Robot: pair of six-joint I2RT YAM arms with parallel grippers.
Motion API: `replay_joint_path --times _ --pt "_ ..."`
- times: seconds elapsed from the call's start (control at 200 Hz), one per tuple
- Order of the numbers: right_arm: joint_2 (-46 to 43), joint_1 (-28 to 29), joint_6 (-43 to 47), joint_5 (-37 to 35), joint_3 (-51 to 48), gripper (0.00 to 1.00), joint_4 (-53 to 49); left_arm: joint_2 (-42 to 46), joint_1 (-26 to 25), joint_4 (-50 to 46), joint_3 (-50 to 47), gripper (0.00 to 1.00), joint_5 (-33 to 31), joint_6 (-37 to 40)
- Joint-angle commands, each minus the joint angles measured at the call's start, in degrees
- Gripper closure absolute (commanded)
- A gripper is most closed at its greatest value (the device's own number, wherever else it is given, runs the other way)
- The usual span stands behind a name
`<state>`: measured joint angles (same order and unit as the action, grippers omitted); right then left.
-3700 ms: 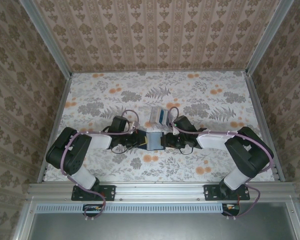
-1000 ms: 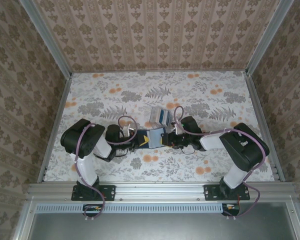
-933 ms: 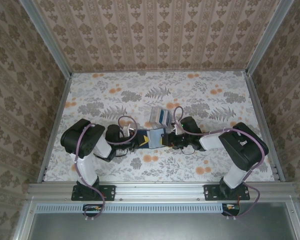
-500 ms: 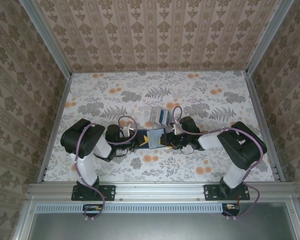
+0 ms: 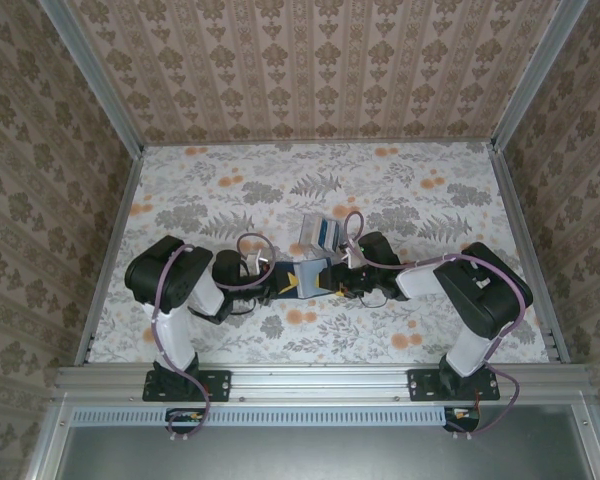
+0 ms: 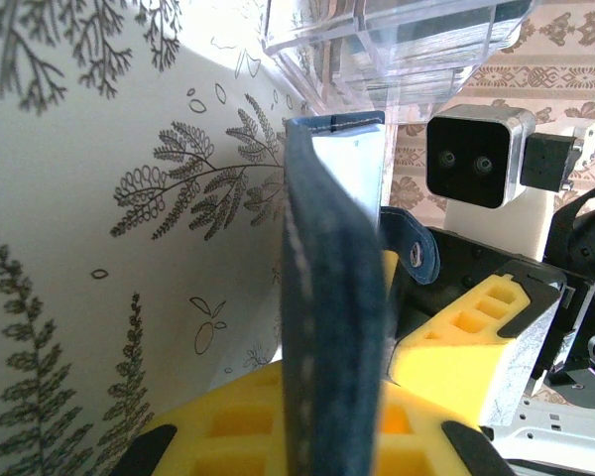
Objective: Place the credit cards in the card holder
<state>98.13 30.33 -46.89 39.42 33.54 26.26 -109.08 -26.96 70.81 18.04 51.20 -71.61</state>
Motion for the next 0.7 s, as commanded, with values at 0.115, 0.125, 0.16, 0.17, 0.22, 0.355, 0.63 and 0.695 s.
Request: replay_joint_path --times 0.115,0.125,0.16,0.17,0.22,0.355,0.63,0.695 --pt "-0.2 -0.6 -4.0 -3.2 -4.0 0.51 5.3 -1.7 -0.1 2.6 0.1 1.0 0.3 1.1" --pt "-0.1 -0.6 -4.0 -3.2 -4.0 0.52 5.5 -1.7 -0.1 2.6 0.1 1.0 0.3 1.0" --pt "-0.2 -0.7 -4.2 -3.2 -4.2 0.52 5.7 -1.9 -0.1 2.7 0.2 1.0 0.3 1.3" --pt "-0.2 -0.8 -4.3 -3.3 -4.3 0.52 5.7 -1.9 -0.1 2.7 0.1 1.0 0.3 1.3" --pt "-0.4 -0.9 -4.5 -3.8 -4.6 0.52 5.8 -2.1 0.0 2.7 0.2 1.0 0.1 1.3" --pt "-1.5 -1.9 -4.5 -4.8 -5.7 0.52 5.5 -2.5 0.1 2.7 0.0 1.0 0.3 1.6" --pt "-2.4 -2.9 -2.7 -6.0 -6.5 0.58 2.4 -3.0 0.3 2.7 0.0 1.0 0.4 1.7" --pt "-2.3 -2.9 -2.5 -6.1 -6.6 0.62 2.4 -3.1 0.3 2.7 0.0 1.0 0.4 1.8"
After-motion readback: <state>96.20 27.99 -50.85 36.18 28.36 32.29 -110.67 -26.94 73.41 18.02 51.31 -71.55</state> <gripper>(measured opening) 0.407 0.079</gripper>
